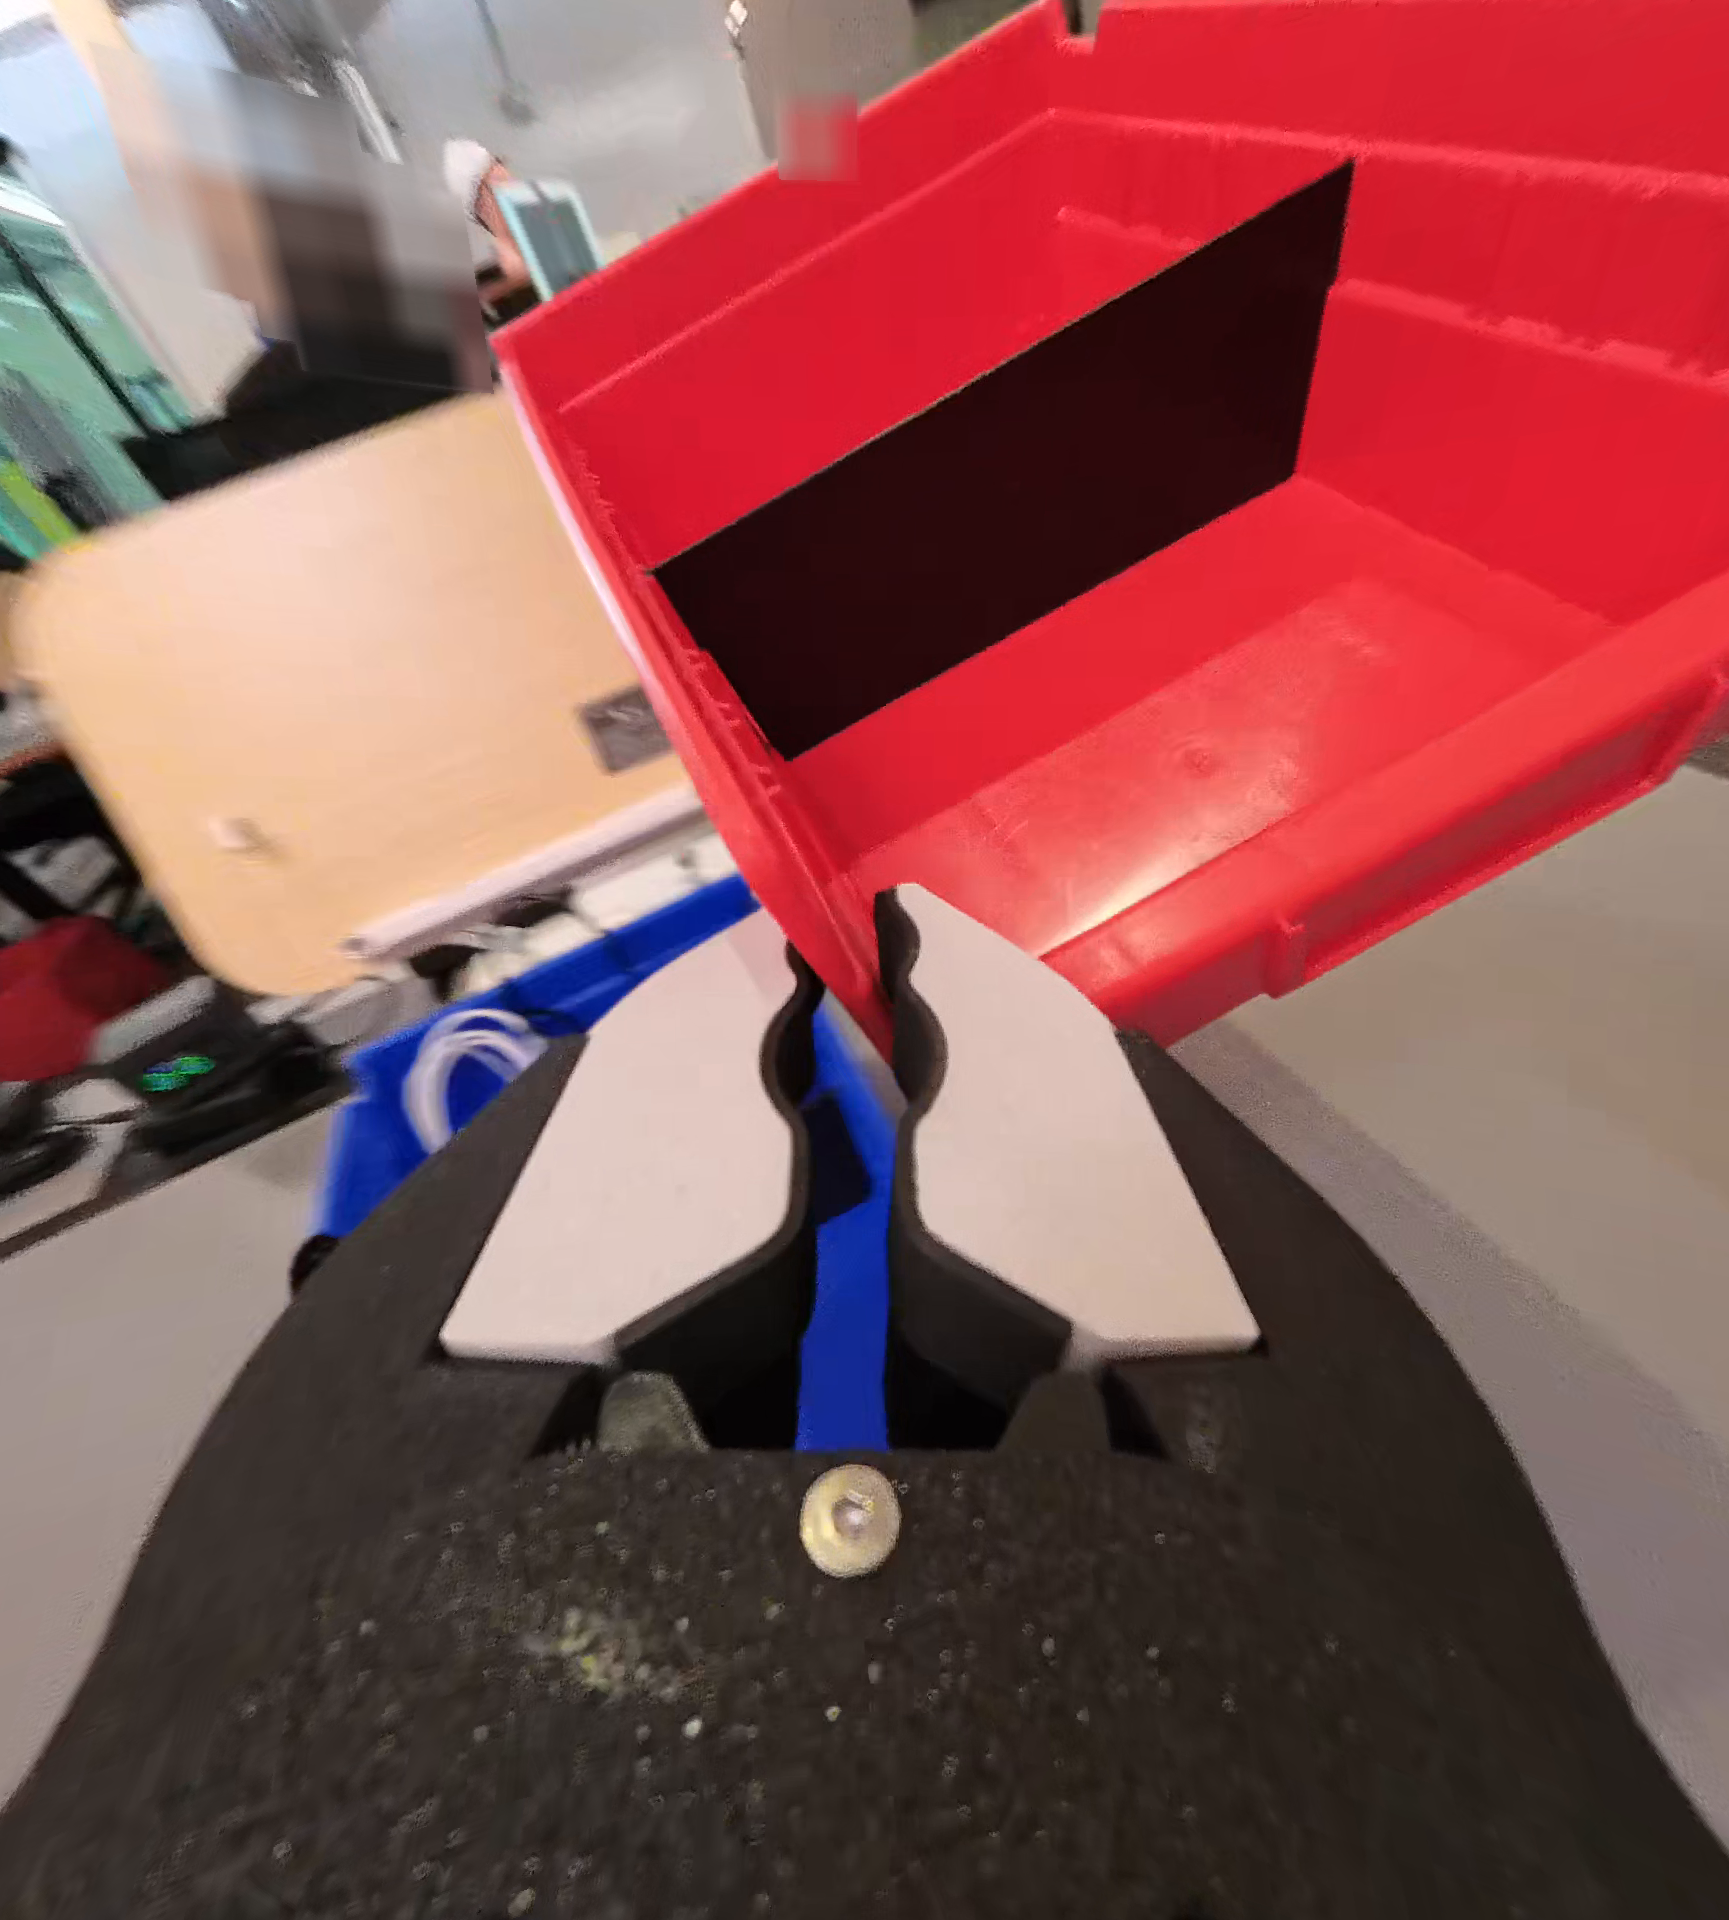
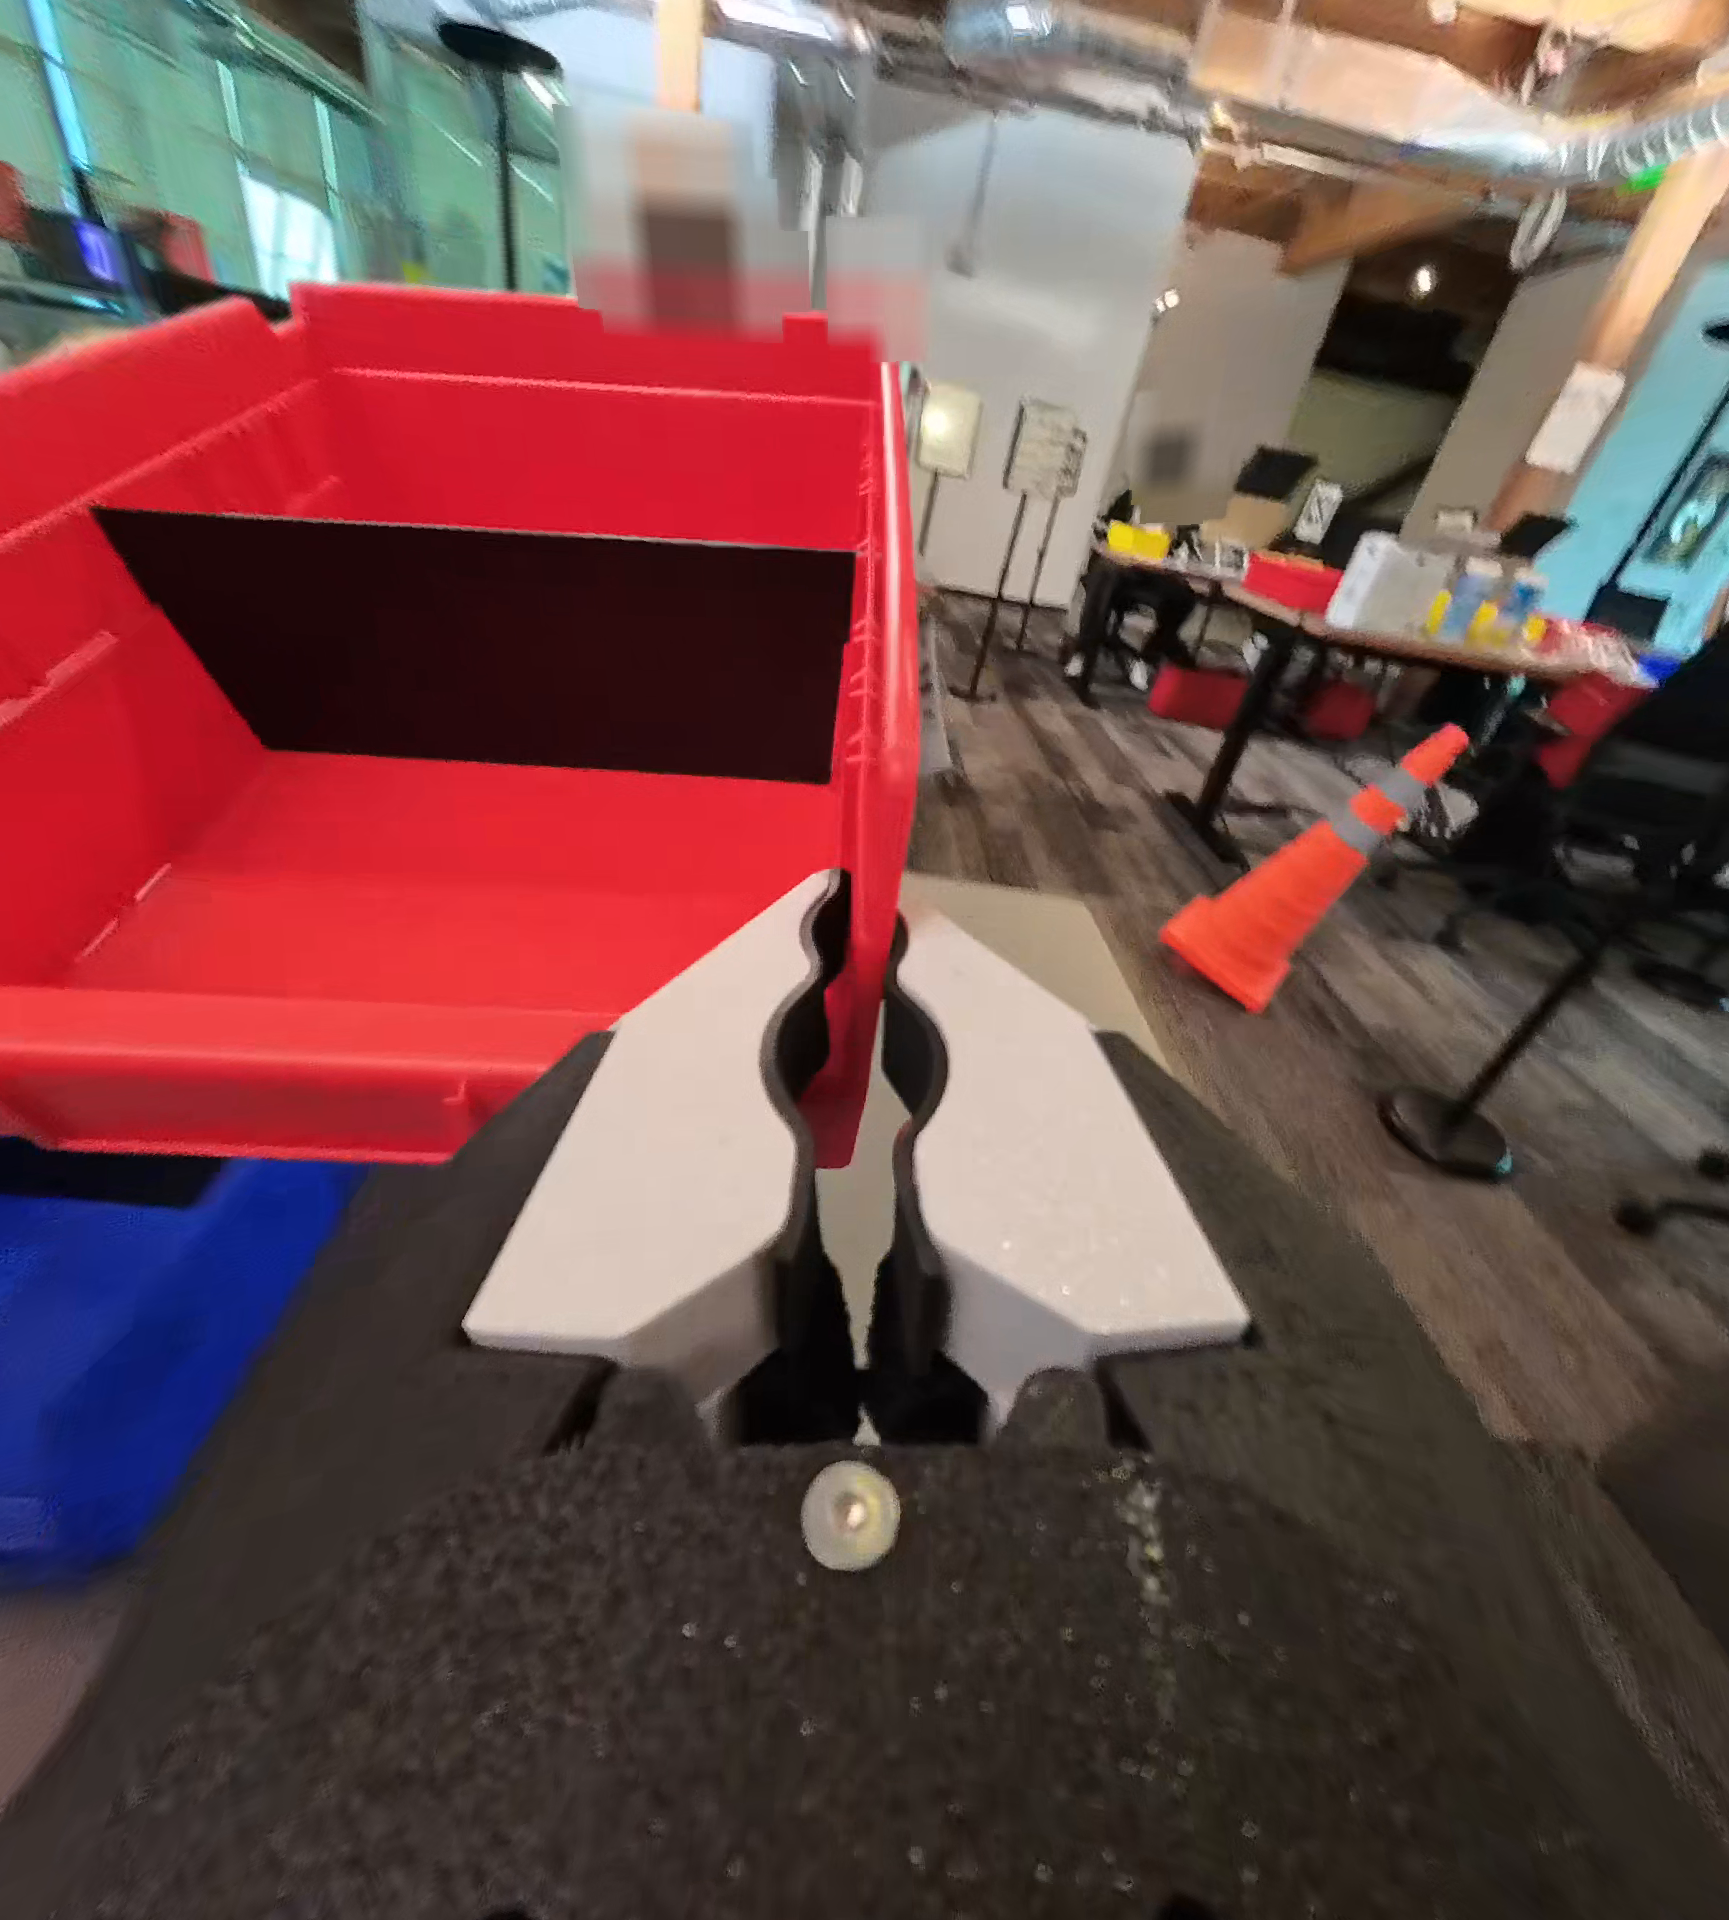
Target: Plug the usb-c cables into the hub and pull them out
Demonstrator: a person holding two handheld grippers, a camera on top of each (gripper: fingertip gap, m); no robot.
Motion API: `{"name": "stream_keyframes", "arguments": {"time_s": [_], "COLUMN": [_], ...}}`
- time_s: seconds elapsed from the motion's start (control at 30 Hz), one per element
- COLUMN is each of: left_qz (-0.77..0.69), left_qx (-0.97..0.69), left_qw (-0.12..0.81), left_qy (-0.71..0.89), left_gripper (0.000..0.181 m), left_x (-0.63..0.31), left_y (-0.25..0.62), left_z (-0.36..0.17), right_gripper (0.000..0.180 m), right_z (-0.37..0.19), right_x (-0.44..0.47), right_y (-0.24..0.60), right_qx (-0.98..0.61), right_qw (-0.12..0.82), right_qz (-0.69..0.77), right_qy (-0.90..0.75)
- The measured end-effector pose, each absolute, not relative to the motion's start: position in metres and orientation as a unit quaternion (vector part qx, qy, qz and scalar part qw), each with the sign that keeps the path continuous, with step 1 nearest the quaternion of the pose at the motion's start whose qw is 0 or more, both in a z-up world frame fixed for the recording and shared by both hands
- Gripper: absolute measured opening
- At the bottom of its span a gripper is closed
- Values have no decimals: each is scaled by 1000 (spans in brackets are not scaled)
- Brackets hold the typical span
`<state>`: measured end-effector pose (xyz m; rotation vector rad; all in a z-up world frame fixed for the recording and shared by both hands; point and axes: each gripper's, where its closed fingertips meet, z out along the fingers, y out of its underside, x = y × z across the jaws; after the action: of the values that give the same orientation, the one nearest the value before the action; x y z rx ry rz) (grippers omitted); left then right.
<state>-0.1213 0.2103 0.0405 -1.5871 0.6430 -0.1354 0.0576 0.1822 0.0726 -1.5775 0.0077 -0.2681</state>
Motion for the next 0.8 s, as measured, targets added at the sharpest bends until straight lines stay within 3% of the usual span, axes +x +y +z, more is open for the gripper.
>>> {"name": "stream_keyframes", "arguments": {"time_s": [0.2,0.5,0.67,0.8], "left_qz": [-72,-73,-112,-199], "left_qx": [-739,-789,-783,-761], "left_qw": [590,507,497,496], "left_qy": [317,339,356,369], "left_gripper": [9,11,22,27], "left_x": [-24,-14,-10,-27], "left_y": [218,205,193,158], "left_z": [-51,-139,-139,-100], "right_gripper": [1,1,1,2], "right_z": [-31,-143,-144,-145], "right_x": [163,178,180,182], "right_y": [186,184,188,187], "right_qx": [-783,-853,-848,-847], "right_qw": [611,516,523,523], "right_qz": [-111,-50,-44,-37], "right_qy": [41,53,77,89]}}
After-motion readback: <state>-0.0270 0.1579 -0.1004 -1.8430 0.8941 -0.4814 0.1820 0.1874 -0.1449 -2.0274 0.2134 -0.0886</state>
